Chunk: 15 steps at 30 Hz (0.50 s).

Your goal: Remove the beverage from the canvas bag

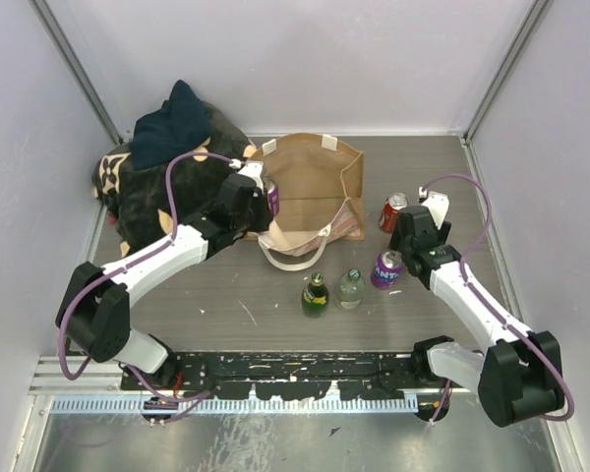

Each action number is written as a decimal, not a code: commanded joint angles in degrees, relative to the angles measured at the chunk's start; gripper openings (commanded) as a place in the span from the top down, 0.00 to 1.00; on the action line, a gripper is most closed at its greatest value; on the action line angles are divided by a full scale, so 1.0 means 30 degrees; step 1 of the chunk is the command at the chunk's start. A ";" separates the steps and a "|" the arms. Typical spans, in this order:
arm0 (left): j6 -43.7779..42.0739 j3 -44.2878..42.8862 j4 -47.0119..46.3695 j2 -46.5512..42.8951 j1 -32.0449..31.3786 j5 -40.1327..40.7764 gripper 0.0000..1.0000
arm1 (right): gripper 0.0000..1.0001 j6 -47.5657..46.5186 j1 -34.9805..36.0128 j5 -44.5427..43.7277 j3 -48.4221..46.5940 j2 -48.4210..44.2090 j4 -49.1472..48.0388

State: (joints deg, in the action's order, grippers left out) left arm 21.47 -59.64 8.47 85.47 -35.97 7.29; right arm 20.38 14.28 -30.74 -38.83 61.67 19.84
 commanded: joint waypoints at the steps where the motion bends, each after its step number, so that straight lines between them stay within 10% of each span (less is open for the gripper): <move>1: -0.0302 -0.0190 0.0839 0.0627 0.0065 0.0361 1.00 | 0.99 0.0781 -0.0604 0.0185 -0.0038 0.0460 -0.3160; 6: -0.0299 -0.0182 0.0961 0.0590 0.0086 0.0360 1.00 | 0.95 0.1371 -0.1117 0.0485 -0.0122 0.1674 -0.3243; 11: -0.0273 -0.0142 0.1063 0.0516 0.0067 0.0401 1.00 | 0.26 0.1634 -0.1304 0.0793 -0.0146 0.2208 -0.3108; 15: -0.0211 -0.0109 0.1132 0.0503 0.0074 0.0419 1.00 | 0.09 0.1644 -0.1313 0.0659 -0.0195 0.2033 -0.2805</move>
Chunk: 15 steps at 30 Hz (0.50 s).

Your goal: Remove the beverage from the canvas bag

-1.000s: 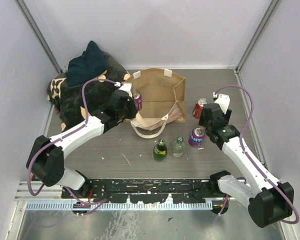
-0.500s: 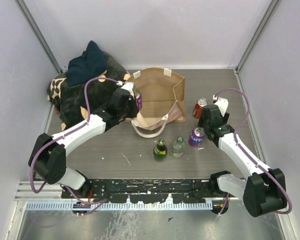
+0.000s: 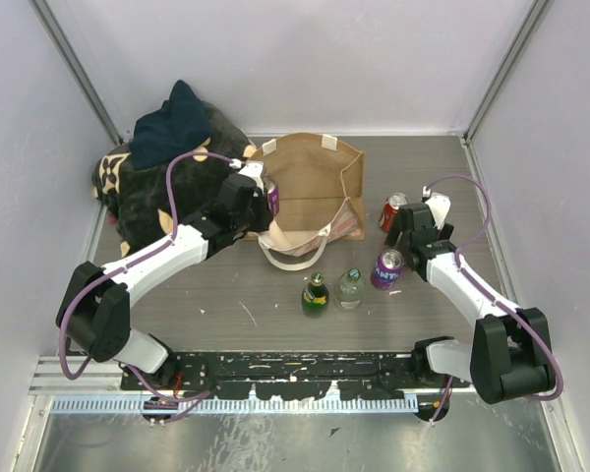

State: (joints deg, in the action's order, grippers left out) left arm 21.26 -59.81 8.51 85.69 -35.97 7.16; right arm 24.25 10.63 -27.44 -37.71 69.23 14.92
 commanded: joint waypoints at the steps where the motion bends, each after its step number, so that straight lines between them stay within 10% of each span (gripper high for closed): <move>1: -0.0138 -0.0044 0.1117 0.0432 0.0066 0.0457 1.00 | 0.05 0.0350 -0.0089 -0.0460 -0.0664 -0.0572 -0.1007; 15: 0.0276 0.0117 0.0804 0.0316 0.0065 0.0538 1.00 | 0.16 0.0049 0.0459 0.1483 -0.6027 -0.4110 0.2881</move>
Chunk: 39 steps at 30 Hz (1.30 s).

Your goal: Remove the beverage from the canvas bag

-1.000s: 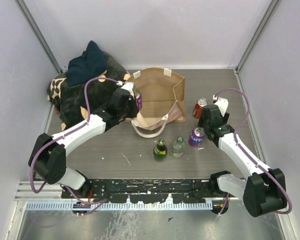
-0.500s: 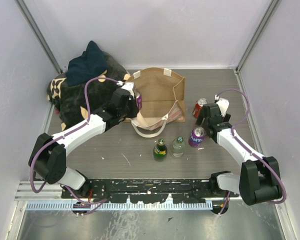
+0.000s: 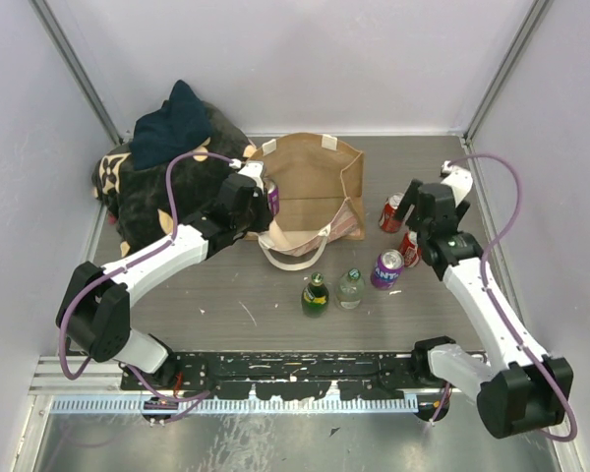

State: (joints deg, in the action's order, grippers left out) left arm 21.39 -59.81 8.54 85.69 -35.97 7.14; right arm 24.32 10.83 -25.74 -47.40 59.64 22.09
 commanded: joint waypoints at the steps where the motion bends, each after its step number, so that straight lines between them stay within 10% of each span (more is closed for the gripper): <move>1: 0.0291 0.0145 0.0763 0.0253 0.0079 0.0591 1.00 | 0.18 -0.0076 0.0626 0.1198 -0.3459 -0.0904 0.0519; 26: 0.1795 0.1007 0.1365 -0.1634 -0.0475 0.3359 1.00 | 0.21 -0.3659 0.8010 0.7347 -1.5812 1.2334 0.0147; 39: 0.2537 0.1037 0.1271 -0.1137 -0.0507 0.3071 1.00 | 0.00 -0.4466 0.8538 0.8737 -1.6872 1.7560 -0.1620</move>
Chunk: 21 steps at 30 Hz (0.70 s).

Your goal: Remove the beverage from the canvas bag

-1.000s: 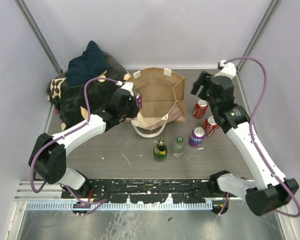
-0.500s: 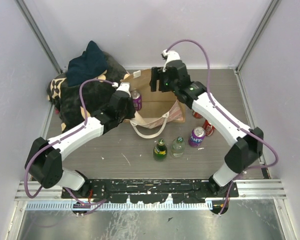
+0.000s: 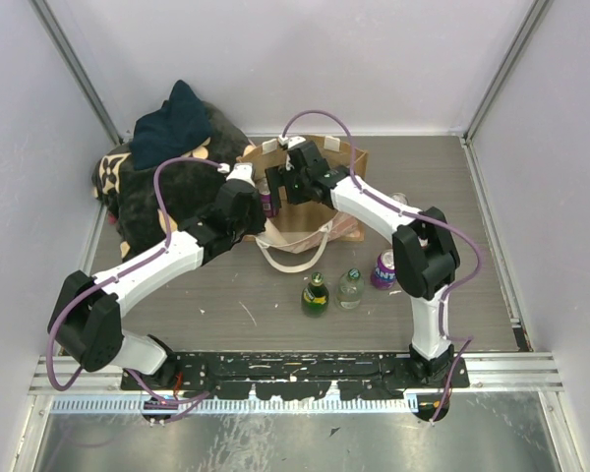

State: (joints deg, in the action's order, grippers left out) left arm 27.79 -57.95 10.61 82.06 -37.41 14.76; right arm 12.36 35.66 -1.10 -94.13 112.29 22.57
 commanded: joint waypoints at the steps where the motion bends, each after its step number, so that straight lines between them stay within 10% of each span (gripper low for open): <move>1: 0.0404 0.0436 0.0566 0.0065 -0.0024 0.0528 1.00 | 0.00 -0.0527 0.0285 0.0604 -0.1394 0.0220 -0.1934; 21: 0.0292 0.0455 0.0198 0.0788 -0.0025 -0.0700 1.00 | 0.00 -0.0311 0.1070 0.0491 -0.4320 0.5555 -0.3567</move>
State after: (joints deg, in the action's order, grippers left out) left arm 28.60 -57.74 9.87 82.61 -37.41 13.82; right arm 10.92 37.41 1.26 -102.35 125.86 13.52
